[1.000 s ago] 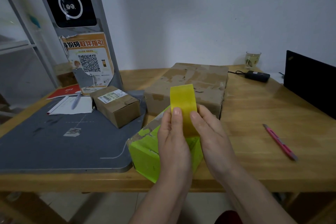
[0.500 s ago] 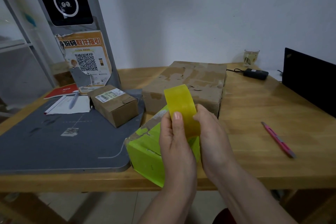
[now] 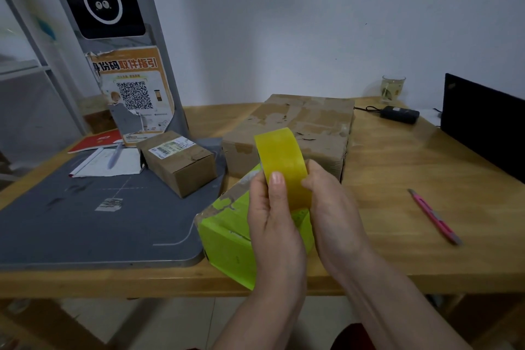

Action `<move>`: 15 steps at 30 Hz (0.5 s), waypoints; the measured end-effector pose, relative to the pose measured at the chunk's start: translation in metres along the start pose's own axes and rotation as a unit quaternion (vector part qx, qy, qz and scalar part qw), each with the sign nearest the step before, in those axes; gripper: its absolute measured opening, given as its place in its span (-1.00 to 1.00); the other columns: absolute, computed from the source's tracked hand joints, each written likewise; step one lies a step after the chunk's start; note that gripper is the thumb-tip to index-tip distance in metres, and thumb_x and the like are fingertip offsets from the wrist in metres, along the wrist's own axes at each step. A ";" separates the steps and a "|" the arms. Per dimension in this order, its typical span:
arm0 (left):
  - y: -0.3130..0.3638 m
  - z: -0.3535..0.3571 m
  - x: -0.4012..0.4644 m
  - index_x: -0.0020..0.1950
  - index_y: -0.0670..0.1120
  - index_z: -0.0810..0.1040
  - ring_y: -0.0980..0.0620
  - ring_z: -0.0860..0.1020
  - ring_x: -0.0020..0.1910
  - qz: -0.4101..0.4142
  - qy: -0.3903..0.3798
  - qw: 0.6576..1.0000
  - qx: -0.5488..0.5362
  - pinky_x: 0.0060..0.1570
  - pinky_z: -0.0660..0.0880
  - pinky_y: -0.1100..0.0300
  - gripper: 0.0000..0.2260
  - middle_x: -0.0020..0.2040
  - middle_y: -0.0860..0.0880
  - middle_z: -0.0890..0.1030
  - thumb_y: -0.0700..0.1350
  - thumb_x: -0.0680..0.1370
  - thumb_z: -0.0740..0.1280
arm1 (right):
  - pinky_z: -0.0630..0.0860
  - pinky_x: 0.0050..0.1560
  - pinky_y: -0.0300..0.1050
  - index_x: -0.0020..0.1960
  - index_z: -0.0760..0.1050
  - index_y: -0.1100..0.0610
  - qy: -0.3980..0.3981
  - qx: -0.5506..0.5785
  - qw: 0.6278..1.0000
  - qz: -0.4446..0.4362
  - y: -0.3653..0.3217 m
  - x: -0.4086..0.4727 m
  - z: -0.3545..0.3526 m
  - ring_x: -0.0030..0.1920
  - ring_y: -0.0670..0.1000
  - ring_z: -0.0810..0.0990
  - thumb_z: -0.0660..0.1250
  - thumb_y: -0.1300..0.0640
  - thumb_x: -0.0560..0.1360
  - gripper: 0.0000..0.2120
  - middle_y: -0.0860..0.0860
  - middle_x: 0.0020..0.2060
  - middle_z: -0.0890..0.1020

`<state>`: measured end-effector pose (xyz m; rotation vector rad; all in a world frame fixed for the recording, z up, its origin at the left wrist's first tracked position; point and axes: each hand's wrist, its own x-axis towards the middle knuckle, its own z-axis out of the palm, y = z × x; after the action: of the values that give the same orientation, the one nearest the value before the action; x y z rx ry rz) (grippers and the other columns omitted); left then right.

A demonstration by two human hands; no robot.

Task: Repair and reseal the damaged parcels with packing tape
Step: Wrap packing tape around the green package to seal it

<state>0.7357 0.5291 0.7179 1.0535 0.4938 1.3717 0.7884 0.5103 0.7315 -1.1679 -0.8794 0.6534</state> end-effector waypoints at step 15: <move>0.018 -0.017 0.021 0.30 0.15 0.43 0.27 0.49 0.21 0.131 -0.026 0.962 0.237 0.15 0.44 0.39 -0.67 0.26 0.18 0.47 -0.06 0.56 0.36 | 0.56 -0.01 -0.13 0.04 0.59 0.07 -0.051 -0.172 0.973 -0.147 -0.008 0.001 -0.041 -0.07 -0.06 0.62 0.40 0.14 0.48 -0.87 -0.03 -0.11 0.67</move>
<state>0.7162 0.5522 0.7303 1.5864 0.6820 1.4889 0.8241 0.4881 0.7334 -1.2834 -1.2618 0.3263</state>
